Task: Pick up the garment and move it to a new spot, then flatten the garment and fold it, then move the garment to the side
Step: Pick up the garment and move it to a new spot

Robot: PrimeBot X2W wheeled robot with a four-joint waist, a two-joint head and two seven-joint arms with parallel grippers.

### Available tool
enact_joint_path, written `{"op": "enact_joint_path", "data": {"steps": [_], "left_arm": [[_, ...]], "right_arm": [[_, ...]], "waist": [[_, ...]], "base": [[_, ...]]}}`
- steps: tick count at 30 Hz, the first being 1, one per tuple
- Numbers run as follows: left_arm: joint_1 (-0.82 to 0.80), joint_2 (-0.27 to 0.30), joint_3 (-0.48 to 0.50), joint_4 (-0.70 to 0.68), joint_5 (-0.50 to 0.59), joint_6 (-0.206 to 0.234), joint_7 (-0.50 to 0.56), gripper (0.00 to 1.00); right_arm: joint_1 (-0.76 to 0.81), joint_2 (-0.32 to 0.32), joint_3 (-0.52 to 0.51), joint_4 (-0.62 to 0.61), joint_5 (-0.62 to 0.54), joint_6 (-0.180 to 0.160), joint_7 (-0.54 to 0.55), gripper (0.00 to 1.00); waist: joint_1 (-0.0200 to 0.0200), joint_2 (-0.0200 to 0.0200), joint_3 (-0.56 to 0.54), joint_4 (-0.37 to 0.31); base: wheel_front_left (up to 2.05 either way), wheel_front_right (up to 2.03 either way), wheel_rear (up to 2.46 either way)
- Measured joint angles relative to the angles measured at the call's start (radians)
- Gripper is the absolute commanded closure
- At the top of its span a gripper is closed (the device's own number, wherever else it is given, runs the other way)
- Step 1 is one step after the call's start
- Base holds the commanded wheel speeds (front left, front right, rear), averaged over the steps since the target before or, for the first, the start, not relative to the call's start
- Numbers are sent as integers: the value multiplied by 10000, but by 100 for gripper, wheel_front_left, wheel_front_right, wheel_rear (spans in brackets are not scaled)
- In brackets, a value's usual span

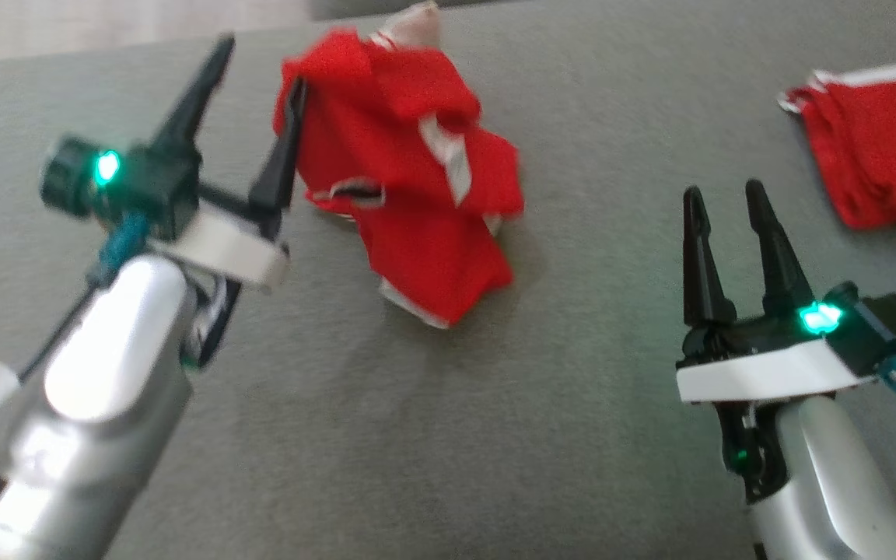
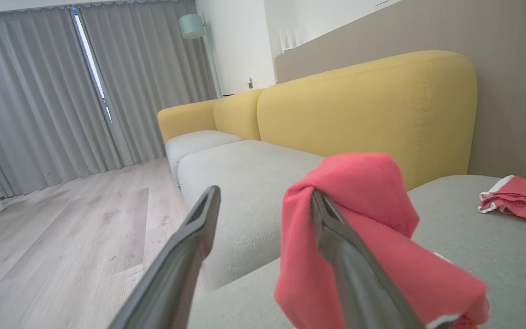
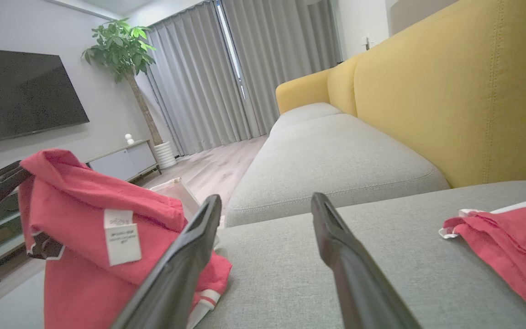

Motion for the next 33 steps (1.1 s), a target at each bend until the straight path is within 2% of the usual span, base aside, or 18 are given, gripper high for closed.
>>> {"op": "enact_joint_path", "data": {"steps": [7,13,19,21,30,33], "left_arm": [[1555,161,-98,-577,-362,132,-38,0],[1940,180,-341,-989,-351,167,-35,0],[1990,295,-270,-1344,-355,535,-36,0],[2220,313,-58,-1567,-477,780,-90,0],[4974,178,773,-2071,-777,1827,-359,0],[5661,-148,1279,-2592,-495,1908,-362,0]], "right_arm": [[337,2,-73,280,-100,0,0,0],[390,2,184,347,-59,-2,0,0],[391,2,410,393,186,-2,0,0],[411,2,437,391,196,-2,0,0],[1089,2,583,619,194,0,0,0],[1115,4,621,623,192,0,0,0]], "waist": [[-1,0,-678,931],[-1,0,-1094,1237],[0,0,-1260,1002],[0,0,-1337,924],[-1,0,-1671,952],[0,0,-1729,1000]], "base": [[0,0,0],[0,0,0],[0,0,0],[0,0,0],[0,0,0],[0,0,0]]}}
